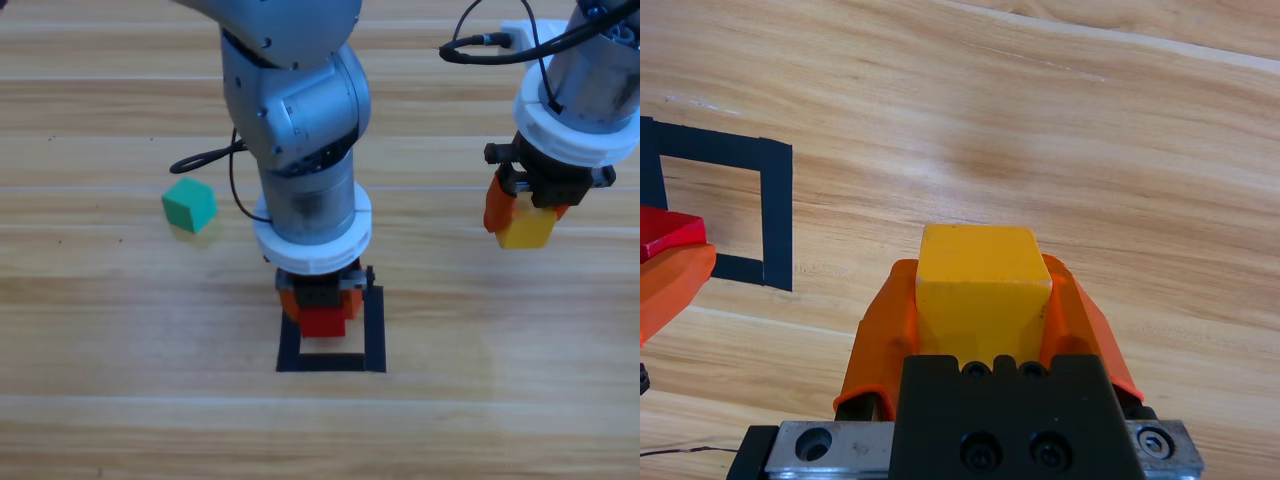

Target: Stack the blocks in the rectangular block: red at the bottom, yellow in the middle, green on top

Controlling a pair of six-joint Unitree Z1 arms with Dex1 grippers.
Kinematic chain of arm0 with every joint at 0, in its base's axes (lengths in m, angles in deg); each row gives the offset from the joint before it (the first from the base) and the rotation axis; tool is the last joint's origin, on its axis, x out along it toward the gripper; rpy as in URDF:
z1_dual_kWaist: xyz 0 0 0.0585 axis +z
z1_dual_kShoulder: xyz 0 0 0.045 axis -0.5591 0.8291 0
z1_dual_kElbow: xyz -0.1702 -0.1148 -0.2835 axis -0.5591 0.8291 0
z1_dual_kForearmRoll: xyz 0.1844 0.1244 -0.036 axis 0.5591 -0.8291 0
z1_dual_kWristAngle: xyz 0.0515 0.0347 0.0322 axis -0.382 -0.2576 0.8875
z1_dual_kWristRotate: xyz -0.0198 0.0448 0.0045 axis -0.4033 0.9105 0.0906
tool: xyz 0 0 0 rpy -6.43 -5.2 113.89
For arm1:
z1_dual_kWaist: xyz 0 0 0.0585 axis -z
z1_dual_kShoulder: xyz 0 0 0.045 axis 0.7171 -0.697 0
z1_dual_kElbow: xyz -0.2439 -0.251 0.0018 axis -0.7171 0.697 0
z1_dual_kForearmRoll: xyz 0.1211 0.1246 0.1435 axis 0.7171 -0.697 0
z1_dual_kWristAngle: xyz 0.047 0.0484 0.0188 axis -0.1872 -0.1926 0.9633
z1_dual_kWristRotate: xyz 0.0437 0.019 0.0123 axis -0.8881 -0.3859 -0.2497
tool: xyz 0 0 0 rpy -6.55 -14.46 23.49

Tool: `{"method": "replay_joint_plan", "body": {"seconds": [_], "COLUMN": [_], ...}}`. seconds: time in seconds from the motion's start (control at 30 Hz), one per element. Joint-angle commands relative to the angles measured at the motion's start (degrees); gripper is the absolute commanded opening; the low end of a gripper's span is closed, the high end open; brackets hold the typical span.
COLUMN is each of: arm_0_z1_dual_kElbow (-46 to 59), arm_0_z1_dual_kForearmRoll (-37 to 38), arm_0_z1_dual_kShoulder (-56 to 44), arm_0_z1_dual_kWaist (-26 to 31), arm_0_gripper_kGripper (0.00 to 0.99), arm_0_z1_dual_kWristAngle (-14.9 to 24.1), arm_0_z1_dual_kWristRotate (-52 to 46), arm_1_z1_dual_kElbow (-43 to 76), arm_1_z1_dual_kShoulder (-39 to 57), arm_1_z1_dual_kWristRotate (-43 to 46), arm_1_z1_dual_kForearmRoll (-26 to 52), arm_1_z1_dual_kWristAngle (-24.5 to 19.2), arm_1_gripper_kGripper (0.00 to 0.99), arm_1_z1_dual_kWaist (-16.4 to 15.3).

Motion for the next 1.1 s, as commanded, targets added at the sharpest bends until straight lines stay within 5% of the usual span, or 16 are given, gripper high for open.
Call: {"method": "replay_joint_plan", "body": {"seconds": [0.03, 1.1], "arm_0_z1_dual_kElbow": [-0.76, -4.63], "arm_0_z1_dual_kForearmRoll": [-0.81, -1.07], "arm_0_z1_dual_kShoulder": [3.15, 7.55], "arm_0_z1_dual_kWaist": [-0.93, -1.63], "arm_0_gripper_kGripper": [0.0, 0.0], "arm_0_z1_dual_kWristAngle": [0.89, 1.06], "arm_0_z1_dual_kWristRotate": [-0.51, -0.42], "arm_1_z1_dual_kElbow": [0.39, -0.05], "arm_1_z1_dual_kShoulder": [-2.44, -3.06], "arm_1_z1_dual_kWristRotate": [-0.2, 0.15], "arm_1_z1_dual_kForearmRoll": [-0.5, -0.5], "arm_1_z1_dual_kWristAngle": [-0.46, -0.46], "arm_1_gripper_kGripper": [0.0, 0.0], "arm_1_z1_dual_kWaist": [-1.25, -1.25]}}
